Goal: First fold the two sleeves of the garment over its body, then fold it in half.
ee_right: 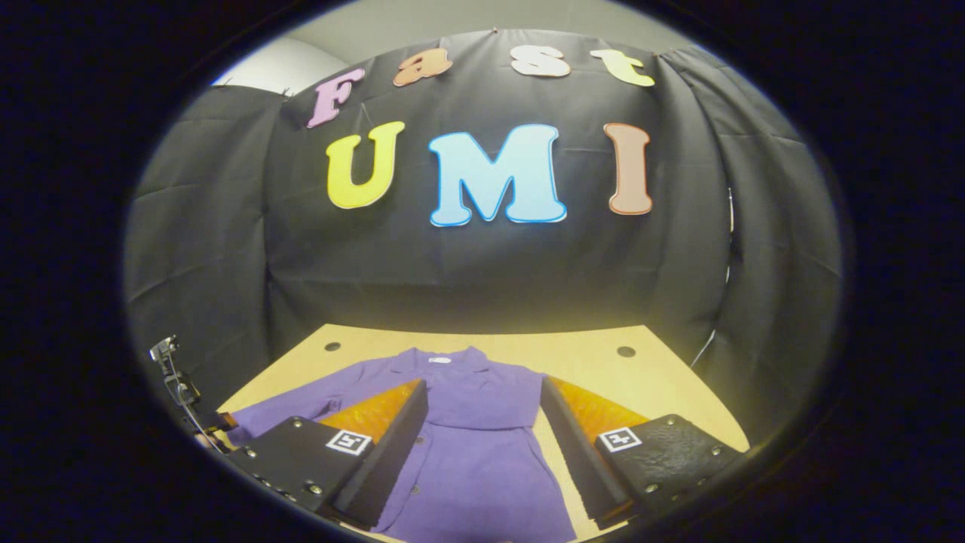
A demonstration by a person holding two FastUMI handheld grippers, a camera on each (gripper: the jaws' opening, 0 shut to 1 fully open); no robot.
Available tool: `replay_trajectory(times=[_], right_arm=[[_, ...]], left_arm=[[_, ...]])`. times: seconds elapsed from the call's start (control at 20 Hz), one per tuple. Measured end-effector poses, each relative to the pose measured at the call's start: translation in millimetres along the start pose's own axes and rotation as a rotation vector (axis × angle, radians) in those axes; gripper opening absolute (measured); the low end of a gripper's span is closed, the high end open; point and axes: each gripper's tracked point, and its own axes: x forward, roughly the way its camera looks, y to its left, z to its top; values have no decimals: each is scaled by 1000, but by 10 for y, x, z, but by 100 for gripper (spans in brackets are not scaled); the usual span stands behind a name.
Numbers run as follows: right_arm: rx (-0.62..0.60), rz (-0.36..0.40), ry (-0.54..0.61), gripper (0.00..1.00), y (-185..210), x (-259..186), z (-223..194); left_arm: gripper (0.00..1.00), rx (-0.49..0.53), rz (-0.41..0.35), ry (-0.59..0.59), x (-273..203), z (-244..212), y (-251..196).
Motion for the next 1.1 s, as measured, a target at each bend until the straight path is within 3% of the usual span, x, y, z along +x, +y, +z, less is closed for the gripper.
replay_trajectory(times=[0.2,0.4,0.65,0.75,1.0,1.1], right_arm=[[12,3,28,94,-3,5,-78],[13,29,38,94,56,42,-124],[16,65,56,93,192,148,-163],[20,78,68,94,227,180,-204],[19,78,78,94,222,195,-231],[21,73,82,94,205,181,-237]], left_arm=[[92,19,39,38,105,-39,28],[93,77,49,35,202,-144,24],[90,79,36,15,263,-119,-62],[73,101,4,6,276,-114,-145],[16,148,-55,0,302,-153,-344],[10,104,-111,17,264,-155,-494]])
